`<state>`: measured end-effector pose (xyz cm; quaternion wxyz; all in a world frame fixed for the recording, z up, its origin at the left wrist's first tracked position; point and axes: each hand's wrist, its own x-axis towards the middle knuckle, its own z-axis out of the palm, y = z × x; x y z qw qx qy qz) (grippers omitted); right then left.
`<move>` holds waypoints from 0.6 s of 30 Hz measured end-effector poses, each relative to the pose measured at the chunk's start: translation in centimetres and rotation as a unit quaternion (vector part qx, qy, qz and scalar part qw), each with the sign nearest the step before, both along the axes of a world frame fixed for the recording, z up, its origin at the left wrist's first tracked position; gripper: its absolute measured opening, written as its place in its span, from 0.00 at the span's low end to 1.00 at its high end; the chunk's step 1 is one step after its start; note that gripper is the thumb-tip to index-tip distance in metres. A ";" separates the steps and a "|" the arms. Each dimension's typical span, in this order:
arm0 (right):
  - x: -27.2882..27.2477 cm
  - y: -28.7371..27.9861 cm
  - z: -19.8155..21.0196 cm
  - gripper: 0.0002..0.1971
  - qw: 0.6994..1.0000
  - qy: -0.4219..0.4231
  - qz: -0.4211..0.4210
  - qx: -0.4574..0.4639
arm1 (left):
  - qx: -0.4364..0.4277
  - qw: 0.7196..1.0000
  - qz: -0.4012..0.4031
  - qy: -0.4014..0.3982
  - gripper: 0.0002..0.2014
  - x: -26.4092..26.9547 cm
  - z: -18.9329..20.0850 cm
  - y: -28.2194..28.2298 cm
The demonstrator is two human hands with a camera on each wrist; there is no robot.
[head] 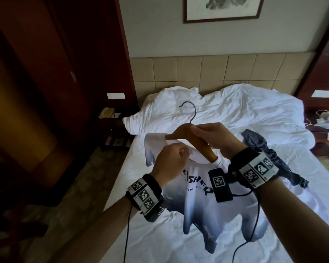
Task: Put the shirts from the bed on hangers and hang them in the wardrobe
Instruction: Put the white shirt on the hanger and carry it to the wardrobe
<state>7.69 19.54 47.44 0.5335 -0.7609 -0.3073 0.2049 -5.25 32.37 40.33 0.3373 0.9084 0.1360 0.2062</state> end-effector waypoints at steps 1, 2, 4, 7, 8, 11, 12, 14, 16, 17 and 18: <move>-0.4 0.4 0.2 0.11 1.000 0.005 -0.002 0.001 | -0.006 1.000 -0.008 -0.001 0.20 -0.5 -0.1 0.2; -0.8 0.8 0.4 0.11 1.000 0.010 -0.003 0.002 | -0.018 1.000 -0.014 -0.003 0.21 -1.0 -0.1 0.4; -1.8 1.5 1.0 0.13 1.000 0.022 -0.008 0.005 | -0.067 0.997 -0.028 -0.015 0.18 -2.0 0.1 0.6; -3.4 2.3 2.2 0.16 0.997 0.075 0.005 0.011 | -0.113 0.992 -0.043 -0.039 0.20 -3.6 0.8 0.8; -4.0 2.5 2.7 0.16 0.996 0.091 0.010 0.015 | -0.112 0.992 -0.036 -0.048 0.22 -4.0 1.2 0.8; -5.3 3.0 3.9 0.14 0.991 0.130 0.019 0.033 | -0.101 0.993 -0.002 -0.058 0.29 -5.2 2.7 0.7; -5.8 3.1 4.2 0.13 0.988 0.144 0.028 0.039 | -0.100 0.993 0.007 -0.057 0.30 -5.7 3.2 0.8; -6.7 3.3 4.9 0.15 0.983 0.167 0.055 0.048 | -0.115 0.991 0.031 -0.055 0.28 -6.7 4.0 0.5; -7.8 3.1 5.6 0.16 0.975 0.189 0.095 0.063 | -0.134 0.988 0.050 -0.062 0.22 -8.1 4.9 0.1; -8.4 2.9 5.8 0.16 0.971 0.195 0.117 0.073 | -0.139 0.987 0.057 -0.063 0.20 -9.1 5.4 -0.3; -9.1 2.9 5.8 0.16 0.968 0.194 0.137 0.083 | -0.137 0.987 0.064 -0.062 0.19 -10.3 6.0 -0.7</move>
